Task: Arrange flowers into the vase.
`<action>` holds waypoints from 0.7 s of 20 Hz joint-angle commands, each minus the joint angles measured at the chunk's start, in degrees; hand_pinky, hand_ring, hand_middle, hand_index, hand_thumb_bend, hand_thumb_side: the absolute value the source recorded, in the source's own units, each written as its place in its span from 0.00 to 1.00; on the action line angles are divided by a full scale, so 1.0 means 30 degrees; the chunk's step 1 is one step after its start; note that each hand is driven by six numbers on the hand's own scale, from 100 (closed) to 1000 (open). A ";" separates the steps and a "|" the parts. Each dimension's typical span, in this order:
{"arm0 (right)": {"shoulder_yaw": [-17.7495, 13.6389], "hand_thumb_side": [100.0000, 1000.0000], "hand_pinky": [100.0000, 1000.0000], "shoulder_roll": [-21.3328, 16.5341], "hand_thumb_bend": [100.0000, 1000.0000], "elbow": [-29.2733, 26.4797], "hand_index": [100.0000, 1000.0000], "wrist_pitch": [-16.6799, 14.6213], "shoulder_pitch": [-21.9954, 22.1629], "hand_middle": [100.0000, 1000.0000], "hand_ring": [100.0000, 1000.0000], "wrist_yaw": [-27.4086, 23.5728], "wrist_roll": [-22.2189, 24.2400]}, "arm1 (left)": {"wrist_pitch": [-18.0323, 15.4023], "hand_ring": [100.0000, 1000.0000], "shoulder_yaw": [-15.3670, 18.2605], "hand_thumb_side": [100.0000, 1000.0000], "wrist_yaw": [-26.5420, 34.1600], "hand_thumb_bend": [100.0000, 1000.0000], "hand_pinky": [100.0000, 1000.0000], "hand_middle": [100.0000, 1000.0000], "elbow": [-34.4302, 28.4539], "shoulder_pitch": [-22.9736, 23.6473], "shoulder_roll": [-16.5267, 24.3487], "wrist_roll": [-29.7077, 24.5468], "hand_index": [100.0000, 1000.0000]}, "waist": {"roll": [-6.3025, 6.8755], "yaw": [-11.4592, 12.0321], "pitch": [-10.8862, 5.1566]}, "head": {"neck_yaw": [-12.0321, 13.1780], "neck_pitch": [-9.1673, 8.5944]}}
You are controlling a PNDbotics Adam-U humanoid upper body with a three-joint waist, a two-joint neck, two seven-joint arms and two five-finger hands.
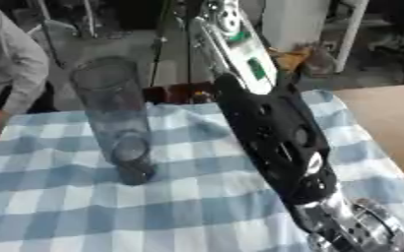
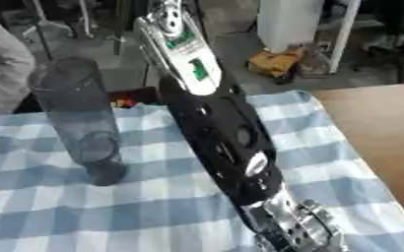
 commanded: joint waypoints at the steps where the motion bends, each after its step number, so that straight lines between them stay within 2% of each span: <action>1: 0.0115 0.26 0.00 0.0016 0.00 -0.0160 0.00 -0.0062 -0.0544 0.00 0.00 0.0356 0.0209 | -0.0062 1.00 0.0286 1.00 0.0082 0.00 0.66 0.98 -0.0345 -0.0168 0.0264 0.0046 1.00 | -0.0022 0.0094 -0.0521 | -0.0288 -0.0376; 3: 0.0166 0.24 0.00 0.0008 0.00 -0.0210 0.00 -0.0125 -0.0574 0.00 0.00 0.0506 0.0285 | -0.0067 1.00 0.0296 1.00 0.0074 0.00 0.66 0.98 -0.0345 -0.0138 0.0261 0.0059 1.00 | -0.0093 0.0091 -0.0558 | -0.0359 -0.0458; 4: 0.0195 0.27 0.00 0.0003 0.00 -0.0254 0.00 -0.0169 -0.0593 0.00 0.00 0.0575 0.0330 | -0.0062 1.00 0.0297 1.00 0.0068 0.00 0.66 0.98 -0.0345 -0.0131 0.0252 0.0067 1.00 | -0.0122 0.0082 -0.0572 | -0.0389 -0.0500; 14: 0.0510 0.28 0.00 0.0181 0.00 -0.0919 0.00 -0.0628 -0.0676 0.00 0.00 0.0839 0.0714 | -0.0084 1.00 0.0243 1.00 0.0099 0.00 0.66 0.98 -0.0345 -0.0190 0.0166 0.0002 1.00 | -0.0114 0.0208 -0.0615 | -0.0977 -0.0757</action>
